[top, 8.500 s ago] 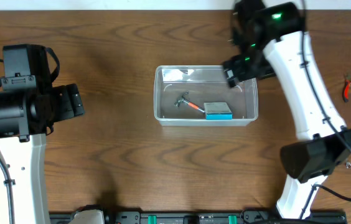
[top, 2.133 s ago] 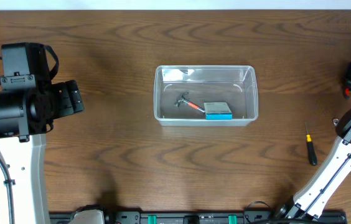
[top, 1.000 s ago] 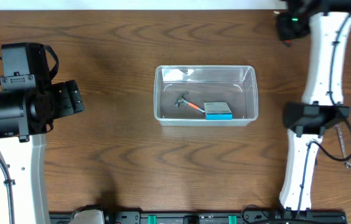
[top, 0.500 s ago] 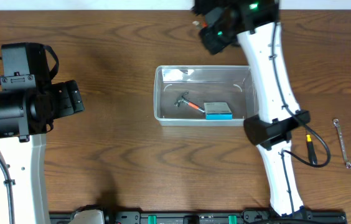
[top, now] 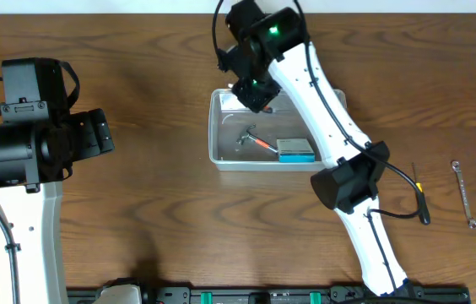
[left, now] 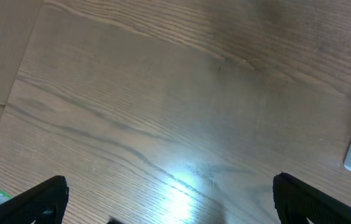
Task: Pack container
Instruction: 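Carry the pliers left over the container with the right gripper, then lower the pliers into the container and open the right gripper, then raise the right gripper and move it right over the yellow screwdriver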
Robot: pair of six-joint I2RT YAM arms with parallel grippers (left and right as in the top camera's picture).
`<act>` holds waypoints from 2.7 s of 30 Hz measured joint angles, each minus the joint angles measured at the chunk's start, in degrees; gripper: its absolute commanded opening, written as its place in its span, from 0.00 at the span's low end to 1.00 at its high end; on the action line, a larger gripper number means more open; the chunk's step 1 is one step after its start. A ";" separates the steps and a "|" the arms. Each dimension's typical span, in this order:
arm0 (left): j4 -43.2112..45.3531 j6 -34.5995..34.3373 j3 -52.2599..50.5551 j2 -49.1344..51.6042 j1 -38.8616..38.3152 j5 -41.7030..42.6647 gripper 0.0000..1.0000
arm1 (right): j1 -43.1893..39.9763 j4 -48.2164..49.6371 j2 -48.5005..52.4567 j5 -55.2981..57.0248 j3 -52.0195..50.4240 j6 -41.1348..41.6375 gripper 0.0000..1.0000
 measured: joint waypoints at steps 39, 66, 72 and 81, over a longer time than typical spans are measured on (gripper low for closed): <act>0.00 0.00 0.00 0.00 0.00 0.00 0.98 | 2.84 0.48 -0.90 -1.31 -7.67 0.24 0.99; 0.07 0.00 0.00 0.00 0.00 -0.02 0.98 | -12.50 0.02 -52.37 4.57 -31.32 18.51 0.99; 0.07 0.00 0.00 0.00 0.00 0.00 0.98 | -24.13 0.11 -61.77 5.20 -47.21 18.10 0.99; 0.04 0.00 0.00 0.00 0.00 -0.02 0.98 | -35.69 2.93 -64.85 8.07 -66.23 15.19 0.99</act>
